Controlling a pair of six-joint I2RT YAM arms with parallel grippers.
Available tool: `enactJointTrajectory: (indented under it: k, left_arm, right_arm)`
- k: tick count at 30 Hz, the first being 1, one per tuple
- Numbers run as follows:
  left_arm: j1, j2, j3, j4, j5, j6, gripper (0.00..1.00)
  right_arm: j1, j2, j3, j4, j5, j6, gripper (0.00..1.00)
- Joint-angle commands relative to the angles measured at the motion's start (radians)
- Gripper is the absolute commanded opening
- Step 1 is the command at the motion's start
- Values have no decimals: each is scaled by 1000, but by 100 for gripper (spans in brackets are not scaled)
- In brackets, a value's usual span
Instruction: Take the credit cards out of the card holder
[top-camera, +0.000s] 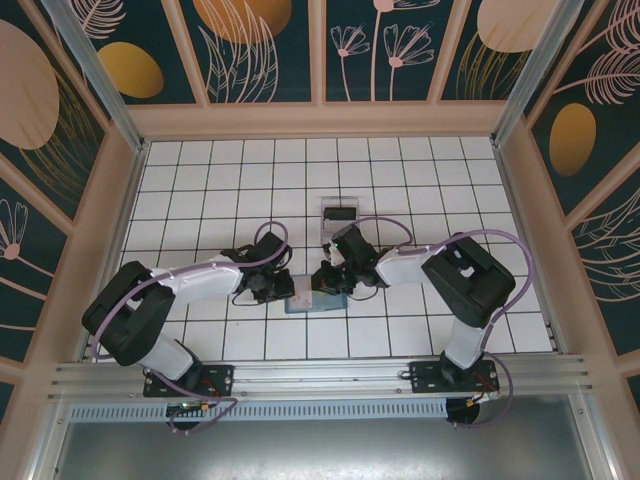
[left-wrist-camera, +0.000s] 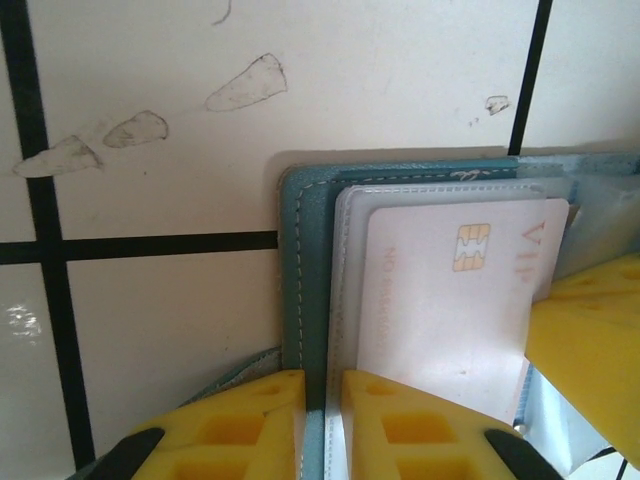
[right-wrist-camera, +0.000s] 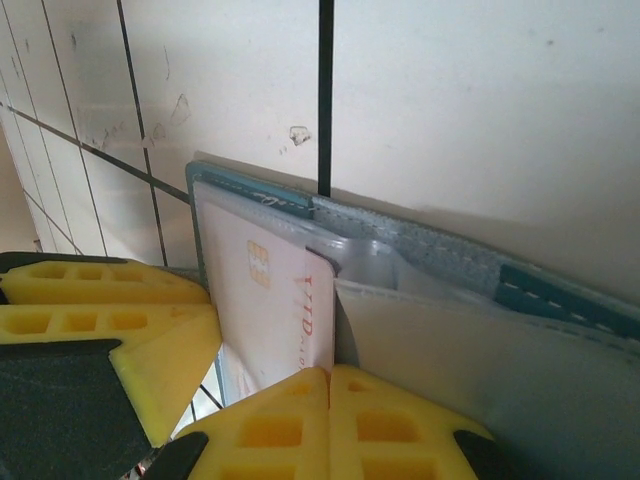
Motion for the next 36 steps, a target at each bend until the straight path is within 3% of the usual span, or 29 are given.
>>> enactJointTrajectory:
  k: [1, 20, 27, 36]
  left_arm:
    - [-10, 77, -35, 36, 2, 18, 20]
    - [-11, 78, -44, 39, 1, 14, 19]
    - [-10, 60, -34, 23, -14, 9, 27]
    - [-10, 53, -37, 17, -25, 6, 25]
  right_arm:
    - [0, -39, -24, -64, -4, -23, 1]
    - [-16, -125, -36, -129, -3, -42, 0]
    - [-17, -116, -47, -106, -16, -32, 0]
    - [-19, -134, -51, -136, 3, -39, 0]
